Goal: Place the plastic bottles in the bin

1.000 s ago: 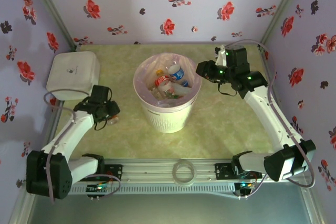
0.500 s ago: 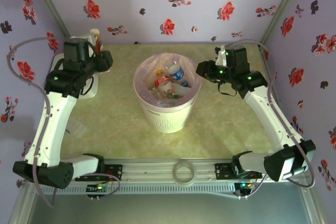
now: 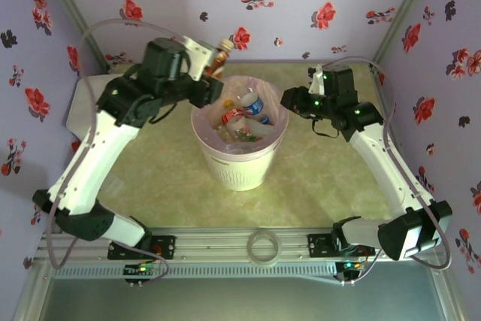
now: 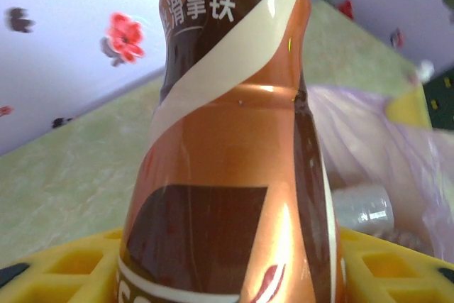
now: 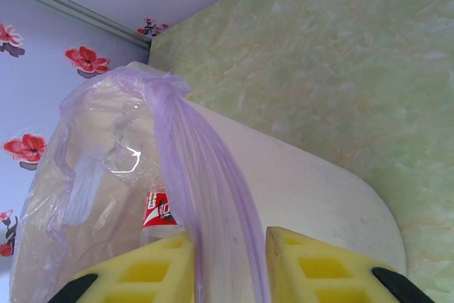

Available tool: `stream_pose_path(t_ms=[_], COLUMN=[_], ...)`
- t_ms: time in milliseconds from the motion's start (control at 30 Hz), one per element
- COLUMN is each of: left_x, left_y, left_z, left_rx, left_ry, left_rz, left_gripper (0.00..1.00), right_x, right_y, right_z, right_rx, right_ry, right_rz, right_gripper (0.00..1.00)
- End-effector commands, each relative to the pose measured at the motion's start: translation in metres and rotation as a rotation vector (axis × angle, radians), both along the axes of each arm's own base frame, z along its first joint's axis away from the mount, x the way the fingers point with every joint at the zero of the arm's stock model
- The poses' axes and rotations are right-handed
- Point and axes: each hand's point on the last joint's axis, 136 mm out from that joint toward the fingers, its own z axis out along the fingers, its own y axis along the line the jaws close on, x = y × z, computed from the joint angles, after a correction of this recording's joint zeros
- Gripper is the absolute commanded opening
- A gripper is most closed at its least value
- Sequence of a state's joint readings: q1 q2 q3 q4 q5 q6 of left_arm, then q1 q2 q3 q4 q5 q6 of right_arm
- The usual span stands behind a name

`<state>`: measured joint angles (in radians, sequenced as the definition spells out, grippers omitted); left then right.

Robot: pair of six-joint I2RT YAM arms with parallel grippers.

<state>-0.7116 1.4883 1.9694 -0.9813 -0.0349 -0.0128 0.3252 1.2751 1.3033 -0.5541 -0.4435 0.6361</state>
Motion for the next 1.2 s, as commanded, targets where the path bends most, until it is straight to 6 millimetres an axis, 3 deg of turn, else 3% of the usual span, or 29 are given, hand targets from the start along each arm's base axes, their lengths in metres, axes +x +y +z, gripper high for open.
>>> stream_pose_path(t_ms=[0, 167, 300, 633, 1167], left_x=[-0.022, -0.039, -0.049, -0.049, -0.03], left_y=[-0.018, -0.044, -0.052, -0.056, -0.055], left_z=[-0.002, -0.022, -0.048, -0.09, -0.128], left_rx=[0.111, 0.157, 0.223, 0.352, 0.431], left_ry=[-0.042, 0.016, 0.082, 0.187, 0.284], left_rz=[-0.177, -0.361, -0.475, -0.573, -0.593], left_gripper=[0.0, 0.0, 0.0, 0.0, 0.0], right_x=[0.0, 0.002, 0.002, 0.0, -0.002], right_y=[-0.012, -0.01, -0.009, -0.01, -0.009], right_z=[0.006, 0.006, 0.007, 0.007, 0.005], right_rx=[-0.031, -0.025, -0.022, -0.026, -0.023], right_ry=[-0.013, -0.013, -0.013, -0.019, -0.018], right_rz=[-0.05, -0.046, -0.042, -0.04, -0.037], right_gripper=[0.3, 0.3, 0.3, 0.3, 0.3])
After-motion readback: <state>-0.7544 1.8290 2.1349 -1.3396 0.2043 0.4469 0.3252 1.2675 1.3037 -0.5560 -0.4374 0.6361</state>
